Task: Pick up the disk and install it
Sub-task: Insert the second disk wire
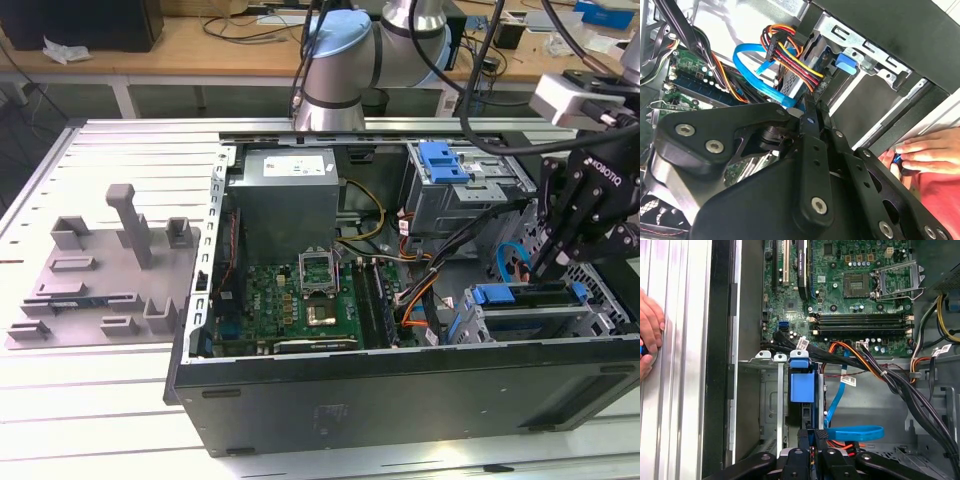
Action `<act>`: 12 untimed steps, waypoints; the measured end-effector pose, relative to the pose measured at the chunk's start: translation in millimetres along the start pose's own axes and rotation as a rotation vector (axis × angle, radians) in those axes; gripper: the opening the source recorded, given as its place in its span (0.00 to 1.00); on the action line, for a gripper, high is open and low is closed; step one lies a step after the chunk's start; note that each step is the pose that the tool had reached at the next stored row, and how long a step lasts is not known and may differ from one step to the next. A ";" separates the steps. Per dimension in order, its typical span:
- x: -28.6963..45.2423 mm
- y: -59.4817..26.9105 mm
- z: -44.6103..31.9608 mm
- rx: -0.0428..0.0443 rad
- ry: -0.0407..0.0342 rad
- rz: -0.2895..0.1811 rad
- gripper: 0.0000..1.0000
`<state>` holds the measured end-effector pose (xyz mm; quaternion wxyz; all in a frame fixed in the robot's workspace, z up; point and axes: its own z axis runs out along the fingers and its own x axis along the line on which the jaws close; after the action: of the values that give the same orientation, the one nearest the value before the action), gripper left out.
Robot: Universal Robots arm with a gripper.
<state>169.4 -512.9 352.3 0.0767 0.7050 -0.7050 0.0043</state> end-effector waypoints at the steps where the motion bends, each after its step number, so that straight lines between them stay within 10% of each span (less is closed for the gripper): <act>1: 0.1 0.0 0.4 0.0000 0.0001 0.000 0.16; 12: 0.9 -0.8 2.2 0.0000 0.0001 0.000 0.16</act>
<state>170.0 -514.0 350.2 0.0767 0.7050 -0.7051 0.0043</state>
